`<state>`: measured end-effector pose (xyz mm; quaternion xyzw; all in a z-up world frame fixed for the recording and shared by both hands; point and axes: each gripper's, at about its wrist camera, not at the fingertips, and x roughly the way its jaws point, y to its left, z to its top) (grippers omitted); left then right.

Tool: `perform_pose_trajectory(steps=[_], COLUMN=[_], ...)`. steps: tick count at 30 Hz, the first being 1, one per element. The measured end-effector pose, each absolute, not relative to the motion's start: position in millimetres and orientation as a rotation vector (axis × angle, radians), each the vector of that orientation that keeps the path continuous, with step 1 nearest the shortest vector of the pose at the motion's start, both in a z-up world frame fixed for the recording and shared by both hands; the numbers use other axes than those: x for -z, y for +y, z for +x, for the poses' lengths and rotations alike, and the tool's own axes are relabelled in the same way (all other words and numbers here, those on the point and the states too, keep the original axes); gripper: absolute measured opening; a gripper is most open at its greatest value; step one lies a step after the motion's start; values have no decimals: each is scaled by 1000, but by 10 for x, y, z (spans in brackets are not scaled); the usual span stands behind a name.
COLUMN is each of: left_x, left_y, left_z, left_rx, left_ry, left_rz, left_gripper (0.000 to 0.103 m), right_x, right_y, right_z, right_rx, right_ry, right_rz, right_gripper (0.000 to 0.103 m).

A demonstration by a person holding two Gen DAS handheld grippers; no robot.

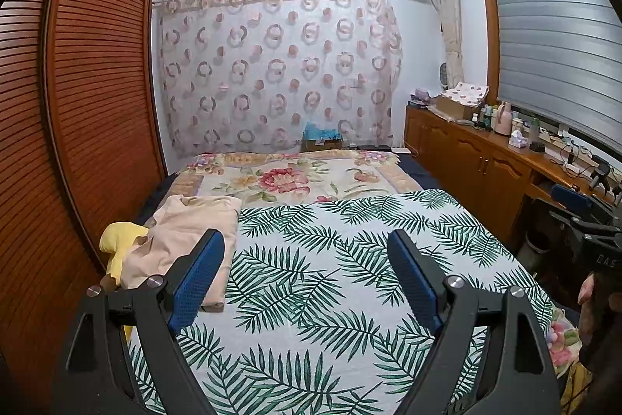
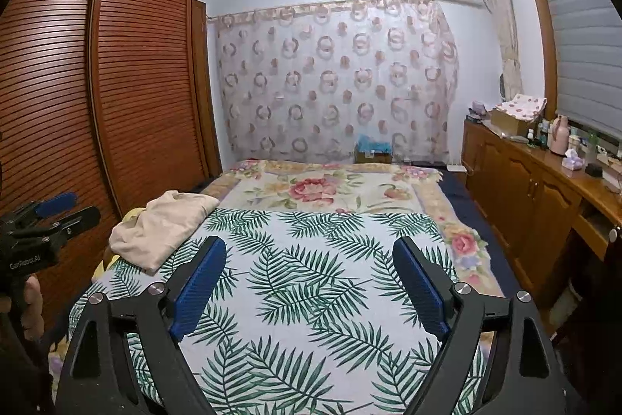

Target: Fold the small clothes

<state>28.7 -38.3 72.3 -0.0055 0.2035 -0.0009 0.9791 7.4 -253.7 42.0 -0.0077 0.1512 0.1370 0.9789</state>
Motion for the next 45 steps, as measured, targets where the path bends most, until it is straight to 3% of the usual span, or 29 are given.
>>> perform_pose_trajectory(steps=[45], left_x=[-727], left_y=[-347], left_z=[279], left_rx=[2], left_ry=[409], left_rz=[-11], left_gripper=[86], right_x=[-359], right_y=[-2707], right_z=[173], right_rx=[-295], right_ry=[292], right_rz=[-31], right_gripper=[89])
